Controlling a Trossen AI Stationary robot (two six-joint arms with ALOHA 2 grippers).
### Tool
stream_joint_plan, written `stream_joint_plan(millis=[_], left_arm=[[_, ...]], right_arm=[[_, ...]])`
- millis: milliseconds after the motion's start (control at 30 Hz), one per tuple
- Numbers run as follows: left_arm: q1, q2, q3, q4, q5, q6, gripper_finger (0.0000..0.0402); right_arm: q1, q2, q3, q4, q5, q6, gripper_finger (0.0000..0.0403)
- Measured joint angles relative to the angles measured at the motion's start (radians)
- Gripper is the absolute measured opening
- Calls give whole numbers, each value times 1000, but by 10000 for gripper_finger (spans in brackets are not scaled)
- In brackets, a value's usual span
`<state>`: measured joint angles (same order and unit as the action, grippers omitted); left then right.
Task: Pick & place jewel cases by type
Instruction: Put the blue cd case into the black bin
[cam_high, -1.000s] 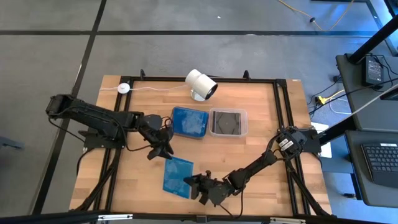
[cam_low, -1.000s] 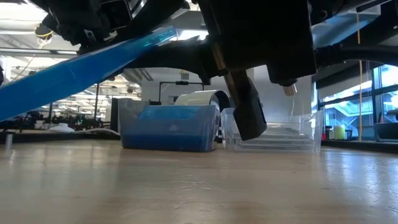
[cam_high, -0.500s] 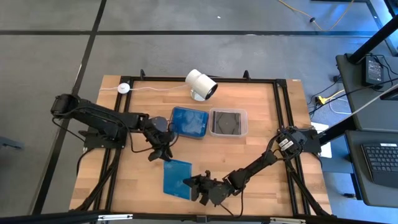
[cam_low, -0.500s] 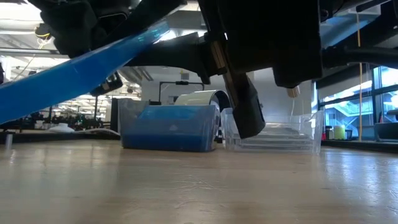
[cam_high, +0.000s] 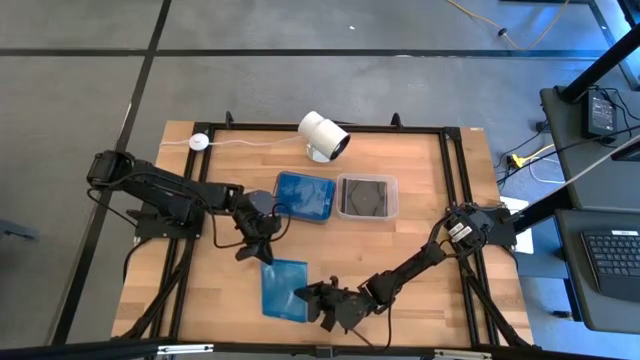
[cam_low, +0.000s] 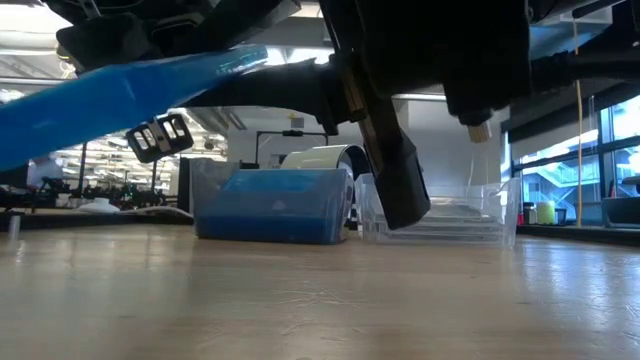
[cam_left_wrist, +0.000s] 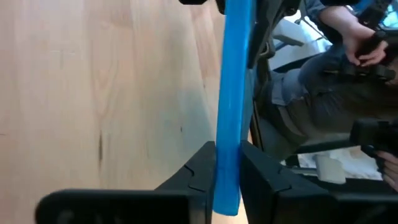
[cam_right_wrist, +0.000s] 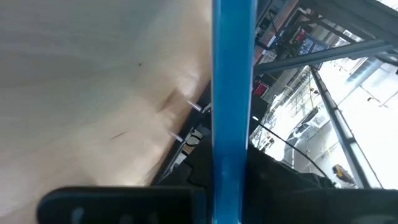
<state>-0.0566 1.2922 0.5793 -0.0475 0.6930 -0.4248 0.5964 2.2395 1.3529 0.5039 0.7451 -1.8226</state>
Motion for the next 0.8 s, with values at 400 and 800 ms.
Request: stream_joint_plan(millis=[400,800], left_arm=[[1,0,0,0,41,19,55],[2,0,0,2,38,17,58]], right_arm=[[-1,-1,0,-1,-1,180,103],[9,-1,0,-81,156,632,176]])
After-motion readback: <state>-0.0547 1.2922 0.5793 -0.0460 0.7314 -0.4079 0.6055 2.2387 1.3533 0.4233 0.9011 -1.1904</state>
